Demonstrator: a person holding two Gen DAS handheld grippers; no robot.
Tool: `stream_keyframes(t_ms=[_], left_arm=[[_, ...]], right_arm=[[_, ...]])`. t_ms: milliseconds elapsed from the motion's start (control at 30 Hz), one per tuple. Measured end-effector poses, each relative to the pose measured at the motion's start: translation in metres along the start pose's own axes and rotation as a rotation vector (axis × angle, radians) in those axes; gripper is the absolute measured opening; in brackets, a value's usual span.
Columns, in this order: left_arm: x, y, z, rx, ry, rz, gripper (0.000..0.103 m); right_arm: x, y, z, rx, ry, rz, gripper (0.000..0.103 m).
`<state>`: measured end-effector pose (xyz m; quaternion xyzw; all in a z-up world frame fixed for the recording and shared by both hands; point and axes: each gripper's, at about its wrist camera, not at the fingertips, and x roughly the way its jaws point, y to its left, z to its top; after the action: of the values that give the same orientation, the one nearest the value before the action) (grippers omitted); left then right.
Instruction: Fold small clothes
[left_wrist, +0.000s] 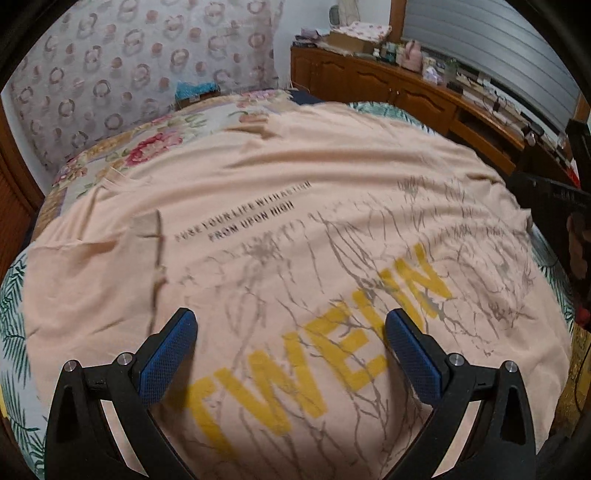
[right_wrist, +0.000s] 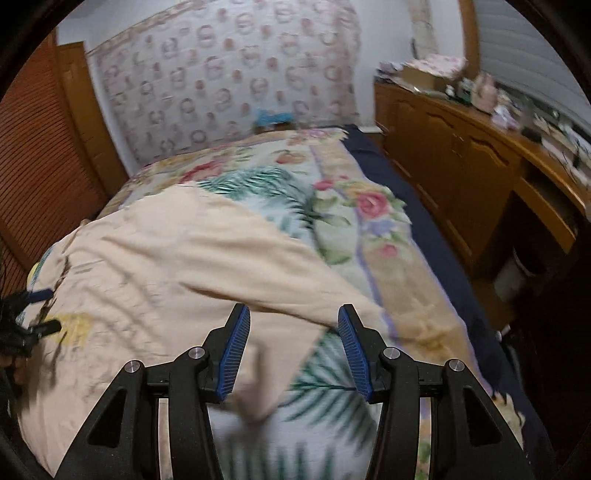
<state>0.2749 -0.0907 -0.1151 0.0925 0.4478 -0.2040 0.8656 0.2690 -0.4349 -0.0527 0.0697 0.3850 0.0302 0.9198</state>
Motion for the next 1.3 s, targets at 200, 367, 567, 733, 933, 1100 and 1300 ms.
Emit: stream_keyframes(t_ms=[200, 367, 567, 733, 933, 1100, 1300], left_arm=[[-0.002, -0.002, -0.005, 0.014, -0.034, 0.015, 0.103], [-0.001, -0.004, -0.006, 0.015, -0.035, 0.017, 0.103], [-0.002, -0.004, -0.006, 0.015, -0.036, 0.017, 0.103], [-0.002, -0.004, -0.006, 0.015, -0.036, 0.017, 0.103], [-0.001, -0.004, -0.006, 0.015, -0.036, 0.016, 0.103], [-0.001, -0.004, -0.006, 0.014, -0.036, 0.016, 0.103], [-0.001, -0.004, -0.006, 0.014, -0.036, 0.016, 0.103]], right_arm=[[0.020, -0.002, 0.020, 0.021, 0.051, 0.025, 0.052], [0.035, -0.028, 0.034, 0.059, 0.084, 0.059, 0.054], [0.040, -0.042, 0.039, 0.141, 0.107, 0.144, 0.056], [0.044, -0.043, 0.040, 0.138, 0.115, 0.223, 0.024], [0.026, -0.020, 0.045, 0.016, 0.061, 0.129, 0.008], [0.001, 0.006, 0.058, -0.062, -0.010, 0.099, 0.008], [-0.032, 0.072, 0.075, -0.183, -0.055, 0.266, 0.008]])
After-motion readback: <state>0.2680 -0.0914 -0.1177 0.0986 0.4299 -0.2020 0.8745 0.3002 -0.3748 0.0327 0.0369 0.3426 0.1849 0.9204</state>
